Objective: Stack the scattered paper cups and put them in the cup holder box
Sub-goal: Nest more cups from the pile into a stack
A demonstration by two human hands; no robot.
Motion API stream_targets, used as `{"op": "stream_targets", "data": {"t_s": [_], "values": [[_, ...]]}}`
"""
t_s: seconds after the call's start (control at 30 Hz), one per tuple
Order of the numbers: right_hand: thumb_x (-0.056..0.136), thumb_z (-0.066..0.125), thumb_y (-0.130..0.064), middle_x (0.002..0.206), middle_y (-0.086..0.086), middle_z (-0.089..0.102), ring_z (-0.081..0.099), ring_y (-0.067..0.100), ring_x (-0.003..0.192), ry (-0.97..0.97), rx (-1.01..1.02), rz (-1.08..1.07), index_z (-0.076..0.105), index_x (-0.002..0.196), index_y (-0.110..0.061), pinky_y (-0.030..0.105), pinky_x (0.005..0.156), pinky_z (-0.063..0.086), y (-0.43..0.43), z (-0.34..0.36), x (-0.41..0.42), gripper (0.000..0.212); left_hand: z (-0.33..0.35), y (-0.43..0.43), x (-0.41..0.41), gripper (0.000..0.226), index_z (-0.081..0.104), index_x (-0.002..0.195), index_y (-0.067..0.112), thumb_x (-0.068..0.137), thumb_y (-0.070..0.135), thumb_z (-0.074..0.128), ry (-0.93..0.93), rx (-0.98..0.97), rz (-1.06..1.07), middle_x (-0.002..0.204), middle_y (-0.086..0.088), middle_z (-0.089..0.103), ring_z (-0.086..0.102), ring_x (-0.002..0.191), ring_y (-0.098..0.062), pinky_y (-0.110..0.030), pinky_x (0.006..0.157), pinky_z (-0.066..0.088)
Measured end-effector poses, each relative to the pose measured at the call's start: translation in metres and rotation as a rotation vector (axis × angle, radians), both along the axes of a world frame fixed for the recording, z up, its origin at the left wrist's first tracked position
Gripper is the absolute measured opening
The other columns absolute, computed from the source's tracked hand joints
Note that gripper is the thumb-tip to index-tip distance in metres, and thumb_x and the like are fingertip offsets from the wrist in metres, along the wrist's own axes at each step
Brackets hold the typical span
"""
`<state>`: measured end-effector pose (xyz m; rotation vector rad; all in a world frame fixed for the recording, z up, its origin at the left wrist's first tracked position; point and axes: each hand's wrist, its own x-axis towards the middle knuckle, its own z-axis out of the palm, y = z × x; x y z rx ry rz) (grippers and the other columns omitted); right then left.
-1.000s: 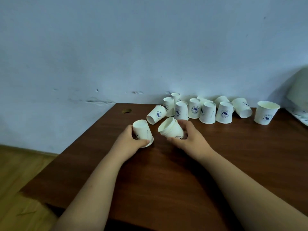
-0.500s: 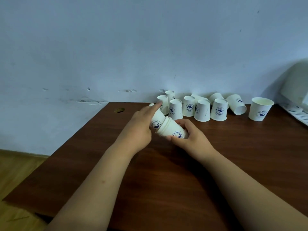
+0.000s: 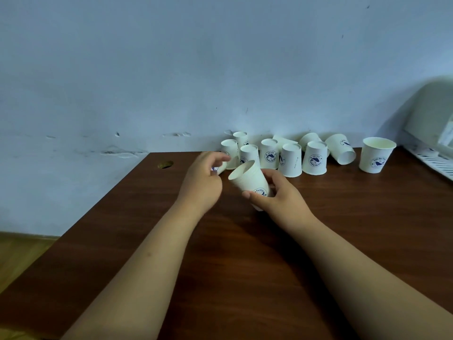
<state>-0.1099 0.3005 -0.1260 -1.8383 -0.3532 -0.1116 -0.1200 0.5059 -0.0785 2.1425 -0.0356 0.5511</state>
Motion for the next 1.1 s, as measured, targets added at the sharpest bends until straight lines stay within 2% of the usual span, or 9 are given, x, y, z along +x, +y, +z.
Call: {"op": "stream_targets", "data": {"t_s": [0.1,0.23,0.33,0.5,0.6,0.73,0.83,0.97,1.1], "values": [[0.085,0.091,-0.043,0.121,-0.012,0.075,0.072,0.002,0.101,0.006,0.003,-0.043,0.06,0.14,-0.034,0.025,0.09,0.061,-0.002,0.0,0.003,0.064,0.0,0.01,0.031,0.046,0.067,0.136,0.02,0.095,0.003,0.055,0.034,0.064,0.182,0.14,0.0,0.061,0.057,0.134,-0.019,-0.033,0.107,0.048],[0.083,0.089,-0.051,0.129,-0.014,0.071,0.068,0.007,0.116,0.016,-0.009,-0.102,0.057,0.143,-0.033,0.039,0.104,0.057,-0.004,-0.001,0.009,0.07,-0.021,0.017,0.061,0.068,0.045,0.159,0.009,0.1,0.032,0.068,0.186,0.107,0.264,0.162,-0.015,0.048,0.045,0.151,-0.034,-0.045,0.122,0.039],[0.085,0.088,-0.047,0.129,-0.011,0.07,0.067,0.007,0.116,0.028,-0.006,-0.119,0.058,0.142,-0.031,0.037,0.104,0.056,-0.003,0.0,0.01,0.067,-0.048,0.018,0.064,0.064,0.051,0.153,0.012,0.1,0.041,0.069,0.212,0.152,0.276,0.148,-0.017,0.059,0.056,0.136,-0.04,-0.049,0.111,0.049],[0.087,0.087,-0.045,0.125,-0.012,0.07,0.066,0.001,0.11,0.063,0.027,-0.135,0.059,0.14,-0.03,0.03,0.094,0.054,-0.004,0.0,0.011,0.062,-0.048,0.026,0.067,0.034,0.056,0.128,0.016,0.097,0.029,0.064,0.223,0.183,0.329,0.129,-0.007,0.07,0.064,0.12,-0.035,-0.046,0.097,0.056],[0.088,0.086,-0.045,0.123,-0.014,0.071,0.065,-0.004,0.108,0.081,0.056,-0.143,0.061,0.139,-0.028,0.024,0.087,0.051,-0.006,0.0,0.013,0.059,-0.039,0.02,0.071,0.05,0.047,0.142,0.013,0.095,0.021,0.064,0.194,0.044,0.337,0.143,-0.011,0.059,0.062,0.124,-0.036,-0.043,0.095,0.054],[0.086,0.086,-0.051,0.126,-0.014,0.072,0.068,0.003,0.114,0.108,0.079,-0.151,0.062,0.139,-0.03,0.033,0.099,0.056,-0.007,-0.003,0.016,0.062,-0.032,0.022,0.08,0.079,0.028,0.165,0.014,0.095,0.026,0.063,0.196,-0.122,0.38,0.168,-0.014,0.035,0.051,0.145,-0.039,-0.048,0.112,0.048],[0.085,0.087,-0.052,0.124,-0.014,0.073,0.069,0.006,0.114,0.111,0.078,-0.146,0.062,0.138,-0.032,0.038,0.102,0.057,-0.005,-0.005,0.018,0.062,-0.034,0.032,0.084,0.085,0.015,0.172,0.016,0.102,0.029,0.063,0.238,-0.177,0.341,0.167,-0.007,0.046,0.051,0.148,-0.032,-0.038,0.104,0.045],[0.086,0.088,-0.049,0.122,-0.014,0.073,0.069,0.005,0.111,0.102,0.067,-0.145,0.061,0.137,-0.032,0.036,0.099,0.058,-0.004,-0.006,0.02,0.06,-0.049,0.044,0.085,0.07,0.035,0.166,0.016,0.105,0.03,0.067,0.237,-0.129,0.329,0.126,0.006,0.068,0.064,0.127,-0.025,-0.034,0.092,0.045],[0.087,0.087,-0.048,0.123,-0.013,0.072,0.068,0.004,0.11,0.095,0.051,-0.148,0.06,0.139,-0.031,0.032,0.095,0.057,-0.004,-0.005,0.02,0.062,-0.049,0.043,0.083,0.029,0.069,0.135,0.021,0.107,0.025,0.063,0.187,-0.125,0.311,0.126,0.002,0.073,0.069,0.114,-0.024,-0.035,0.089,0.052]]}}
